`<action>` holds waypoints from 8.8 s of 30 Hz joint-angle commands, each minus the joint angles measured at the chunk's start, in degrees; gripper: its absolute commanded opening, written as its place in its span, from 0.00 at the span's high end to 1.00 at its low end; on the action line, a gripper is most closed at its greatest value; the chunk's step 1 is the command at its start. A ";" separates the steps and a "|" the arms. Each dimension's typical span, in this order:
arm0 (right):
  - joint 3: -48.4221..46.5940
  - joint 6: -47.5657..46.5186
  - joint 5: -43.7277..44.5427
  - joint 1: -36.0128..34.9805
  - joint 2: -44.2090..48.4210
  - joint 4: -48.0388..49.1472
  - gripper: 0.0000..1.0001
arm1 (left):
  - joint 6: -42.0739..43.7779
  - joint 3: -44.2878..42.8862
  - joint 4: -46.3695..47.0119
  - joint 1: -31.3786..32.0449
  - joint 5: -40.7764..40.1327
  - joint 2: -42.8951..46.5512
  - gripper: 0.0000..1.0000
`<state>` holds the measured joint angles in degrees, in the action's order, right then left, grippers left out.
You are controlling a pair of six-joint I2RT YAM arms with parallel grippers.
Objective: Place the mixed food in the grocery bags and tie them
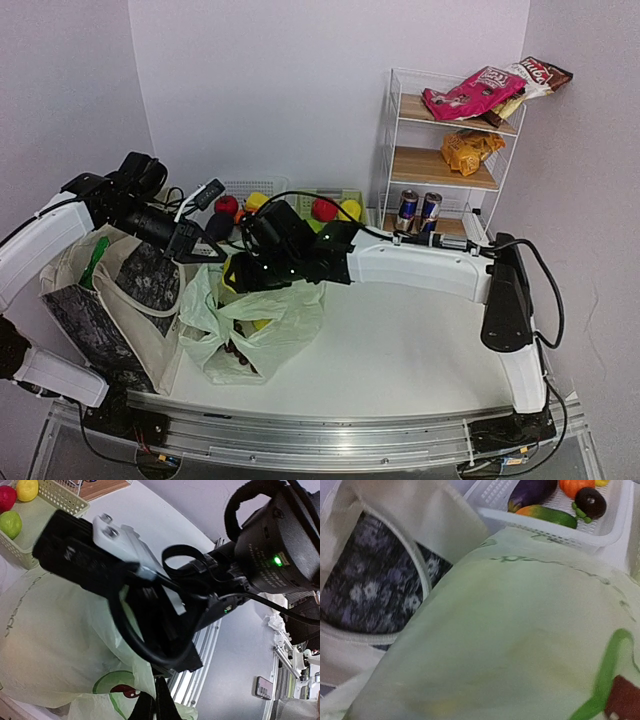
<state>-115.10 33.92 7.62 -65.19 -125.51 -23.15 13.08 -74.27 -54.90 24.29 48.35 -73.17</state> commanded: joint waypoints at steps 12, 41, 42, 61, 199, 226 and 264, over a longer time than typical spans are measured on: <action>-2.09 -3.27 1.63 1.03 -0.14 2.85 0.16 | -12.53 -5.06 6.15 -0.57 -4.02 -1.01 1.00; 15.56 -42.09 -7.97 -9.47 7.86 -4.76 0.30 | -4.67 -5.41 7.76 -1.13 -17.22 -3.62 1.00; 14.21 -42.86 -7.43 -9.50 6.70 -4.72 0.29 | -4.75 -5.39 7.73 -1.14 -17.09 -3.69 1.00; 10.51 -46.65 7.32 -8.16 -3.68 -4.01 0.70 | -4.75 -6.10 6.81 -1.15 -16.64 -3.49 1.00; -14.55 -57.81 -16.85 12.39 32.00 -54.06 0.03 | 2.48 -24.07 14.89 7.00 -8.26 -4.02 1.00; 1.83 -51.86 -36.24 24.04 33.01 -36.51 1.00 | 1.94 -25.28 12.19 6.92 -10.03 -2.39 1.00; 13.92 -1.44 -2.39 24.23 47.02 -18.93 1.00 | 6.39 -37.19 7.54 0.24 14.18 -19.13 1.00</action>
<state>-101.94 27.82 0.37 -41.14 -79.94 -45.34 14.87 -108.10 -47.41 24.17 61.53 -90.19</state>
